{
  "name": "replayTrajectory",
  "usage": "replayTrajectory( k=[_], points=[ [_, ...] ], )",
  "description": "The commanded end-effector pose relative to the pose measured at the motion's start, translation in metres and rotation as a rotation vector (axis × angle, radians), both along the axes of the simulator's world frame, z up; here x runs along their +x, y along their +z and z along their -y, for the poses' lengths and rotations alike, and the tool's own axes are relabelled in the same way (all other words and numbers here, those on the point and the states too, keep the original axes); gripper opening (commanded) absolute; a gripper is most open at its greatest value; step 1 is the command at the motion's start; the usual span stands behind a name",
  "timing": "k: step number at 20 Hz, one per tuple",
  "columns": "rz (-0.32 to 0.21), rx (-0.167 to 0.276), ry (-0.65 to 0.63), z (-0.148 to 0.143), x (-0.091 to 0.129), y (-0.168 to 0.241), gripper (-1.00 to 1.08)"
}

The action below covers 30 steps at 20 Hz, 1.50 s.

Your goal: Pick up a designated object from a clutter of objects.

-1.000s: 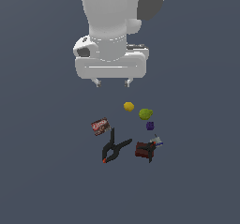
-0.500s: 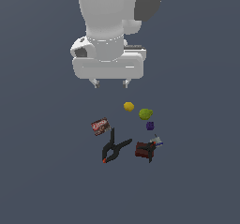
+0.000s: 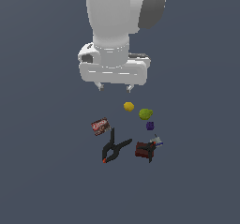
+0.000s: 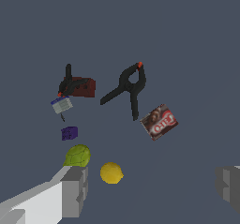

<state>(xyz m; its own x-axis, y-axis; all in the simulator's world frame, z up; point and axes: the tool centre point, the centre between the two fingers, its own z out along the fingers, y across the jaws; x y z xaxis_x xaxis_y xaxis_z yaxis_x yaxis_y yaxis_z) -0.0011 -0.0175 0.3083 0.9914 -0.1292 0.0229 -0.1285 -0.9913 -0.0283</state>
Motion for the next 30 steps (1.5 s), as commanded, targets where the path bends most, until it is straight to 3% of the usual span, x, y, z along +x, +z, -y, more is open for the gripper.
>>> replayTrajectory(
  k=[1, 30],
  points=[
    [-0.002, -0.002, -0.036, -0.005, 0.0, -0.007, 1.0],
    [-0.019, -0.017, -0.581, -0.082, -0.016, -0.108, 1.0]
  ],
)
